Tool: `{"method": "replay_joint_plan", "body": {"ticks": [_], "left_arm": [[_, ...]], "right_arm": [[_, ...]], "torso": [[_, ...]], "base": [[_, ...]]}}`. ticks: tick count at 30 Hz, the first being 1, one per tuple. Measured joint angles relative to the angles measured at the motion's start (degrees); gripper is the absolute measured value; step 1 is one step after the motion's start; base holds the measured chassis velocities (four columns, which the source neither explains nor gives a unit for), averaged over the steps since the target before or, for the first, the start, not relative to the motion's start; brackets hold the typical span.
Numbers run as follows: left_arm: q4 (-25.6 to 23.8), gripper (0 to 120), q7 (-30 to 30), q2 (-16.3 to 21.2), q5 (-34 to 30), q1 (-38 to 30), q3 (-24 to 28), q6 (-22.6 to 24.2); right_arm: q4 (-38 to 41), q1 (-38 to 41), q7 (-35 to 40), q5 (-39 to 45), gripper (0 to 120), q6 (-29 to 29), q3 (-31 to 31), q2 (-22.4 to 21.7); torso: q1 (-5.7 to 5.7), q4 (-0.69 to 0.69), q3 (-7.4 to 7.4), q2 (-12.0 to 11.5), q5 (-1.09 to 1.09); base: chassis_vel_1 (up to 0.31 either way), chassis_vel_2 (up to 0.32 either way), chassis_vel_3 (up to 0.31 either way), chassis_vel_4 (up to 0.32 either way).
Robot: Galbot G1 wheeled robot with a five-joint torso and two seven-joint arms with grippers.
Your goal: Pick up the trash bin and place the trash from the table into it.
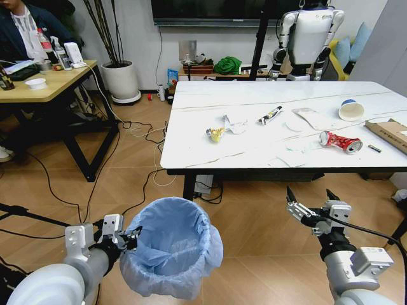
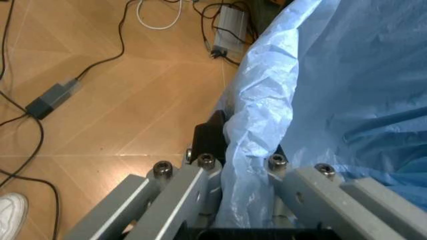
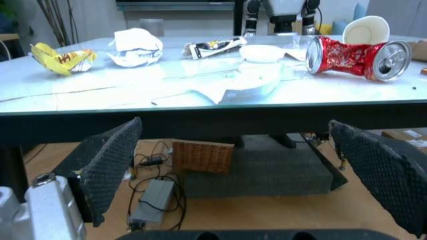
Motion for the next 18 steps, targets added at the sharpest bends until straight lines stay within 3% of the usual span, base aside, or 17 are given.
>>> {"method": "replay_joint_plan", "body": {"ticks": [18], "left_arm": [[0.0,2,0.2,-0.1,0.0,0.0,0.0,0.0]], "right_arm": [[0.4,-0.2,0.0,0.1,100,-0.1,0.1,0.0]], "torso": [[1.99,0.0,2.8,4.8,0.0]], "base": [[0.0,0.0,0.0,0.0]]}}
